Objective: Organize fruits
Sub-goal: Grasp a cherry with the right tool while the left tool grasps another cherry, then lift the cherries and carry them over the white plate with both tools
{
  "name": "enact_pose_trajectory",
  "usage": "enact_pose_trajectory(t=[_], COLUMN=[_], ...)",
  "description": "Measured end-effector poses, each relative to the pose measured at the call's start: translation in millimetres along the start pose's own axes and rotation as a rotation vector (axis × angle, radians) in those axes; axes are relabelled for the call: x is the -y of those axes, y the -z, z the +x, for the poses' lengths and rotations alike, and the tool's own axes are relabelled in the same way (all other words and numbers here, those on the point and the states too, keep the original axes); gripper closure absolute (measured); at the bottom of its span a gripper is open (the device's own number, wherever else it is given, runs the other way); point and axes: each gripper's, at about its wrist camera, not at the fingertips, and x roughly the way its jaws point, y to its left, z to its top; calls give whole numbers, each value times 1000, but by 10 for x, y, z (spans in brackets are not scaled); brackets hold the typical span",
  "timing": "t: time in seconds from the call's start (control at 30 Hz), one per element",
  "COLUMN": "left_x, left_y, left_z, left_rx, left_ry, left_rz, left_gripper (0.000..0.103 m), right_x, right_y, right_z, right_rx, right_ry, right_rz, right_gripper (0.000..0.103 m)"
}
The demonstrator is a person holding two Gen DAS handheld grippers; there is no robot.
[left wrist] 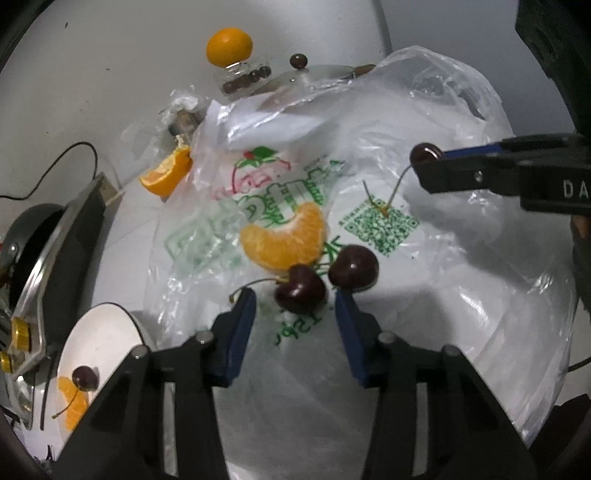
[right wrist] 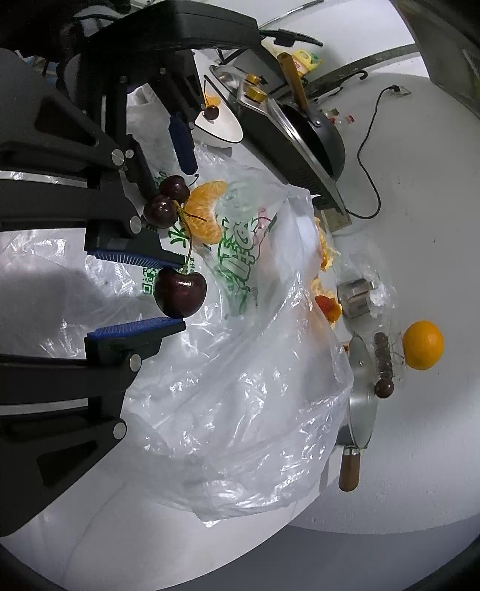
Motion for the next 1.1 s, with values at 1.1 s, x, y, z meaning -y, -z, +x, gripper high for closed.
enact_pose_trajectory(t=[1.1], left_x=[-151], left_y=[76], left_z=[-560], left_rx=[110], left_ry=[126], left_rz=[-99], left_gripper=[72], right_x=[-360], right_y=[-28], right_z=[-216], right_rx=[22], right_ry=[48], right_rz=[-67], right_gripper=[74])
